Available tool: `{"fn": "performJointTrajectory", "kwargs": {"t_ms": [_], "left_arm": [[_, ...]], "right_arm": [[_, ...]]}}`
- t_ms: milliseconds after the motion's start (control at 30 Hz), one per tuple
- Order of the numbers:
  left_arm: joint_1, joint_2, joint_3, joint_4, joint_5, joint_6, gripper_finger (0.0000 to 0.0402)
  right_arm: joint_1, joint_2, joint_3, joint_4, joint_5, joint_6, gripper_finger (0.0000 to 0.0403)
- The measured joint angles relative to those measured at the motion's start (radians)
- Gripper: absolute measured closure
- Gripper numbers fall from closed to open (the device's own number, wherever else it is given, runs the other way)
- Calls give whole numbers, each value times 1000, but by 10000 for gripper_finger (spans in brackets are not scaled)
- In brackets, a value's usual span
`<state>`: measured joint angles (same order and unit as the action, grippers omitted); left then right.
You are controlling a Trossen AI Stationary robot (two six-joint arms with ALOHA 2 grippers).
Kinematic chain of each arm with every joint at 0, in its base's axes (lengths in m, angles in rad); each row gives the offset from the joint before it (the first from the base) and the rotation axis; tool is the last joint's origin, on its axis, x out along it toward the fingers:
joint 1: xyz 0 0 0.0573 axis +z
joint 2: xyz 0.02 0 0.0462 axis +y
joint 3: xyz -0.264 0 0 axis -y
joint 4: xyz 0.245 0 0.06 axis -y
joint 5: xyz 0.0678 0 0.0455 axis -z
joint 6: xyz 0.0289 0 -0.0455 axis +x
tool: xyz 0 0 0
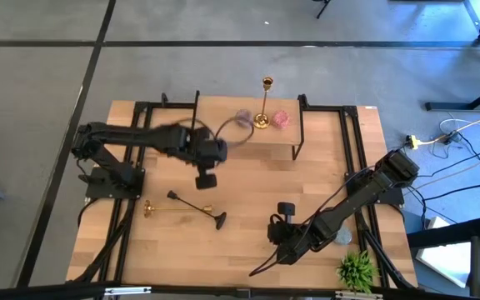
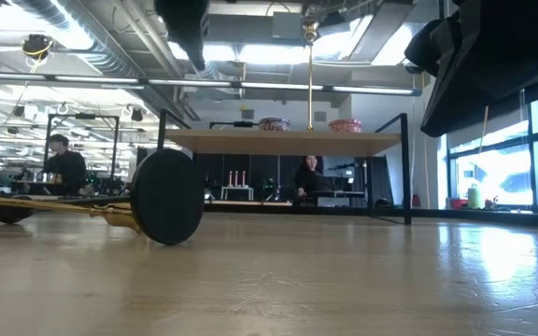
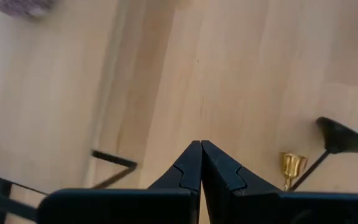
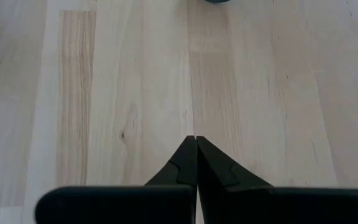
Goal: Pick & Place candle stick holders
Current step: Put the black candle holder on the shelf
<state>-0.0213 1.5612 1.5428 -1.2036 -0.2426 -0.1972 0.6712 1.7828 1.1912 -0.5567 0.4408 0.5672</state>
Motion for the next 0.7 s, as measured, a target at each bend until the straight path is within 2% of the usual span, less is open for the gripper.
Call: {"fn": "performJointTrajectory", "kwargs": {"t_ms": [167,300,467,600,700], "left_arm": [[-110,-55,-189,150,-128,-164,400],[-163,-96,-316,323,-234,-290,400],[-229,-144,-418,496,-436,-400,400],[-295,-173,-452,558,-611,-489,400],[-341,-184,-462,563,-705,-561,400]], "right_arm": [[4,3,-18,31,42,-56,403],[9,5,-114,191,47,-132,403],[-9,-10,-243,424,-43,-183,403],[-30,-21,-306,591,-138,-246,403],[-23,-21,-319,654,-160,-294,403]]}}
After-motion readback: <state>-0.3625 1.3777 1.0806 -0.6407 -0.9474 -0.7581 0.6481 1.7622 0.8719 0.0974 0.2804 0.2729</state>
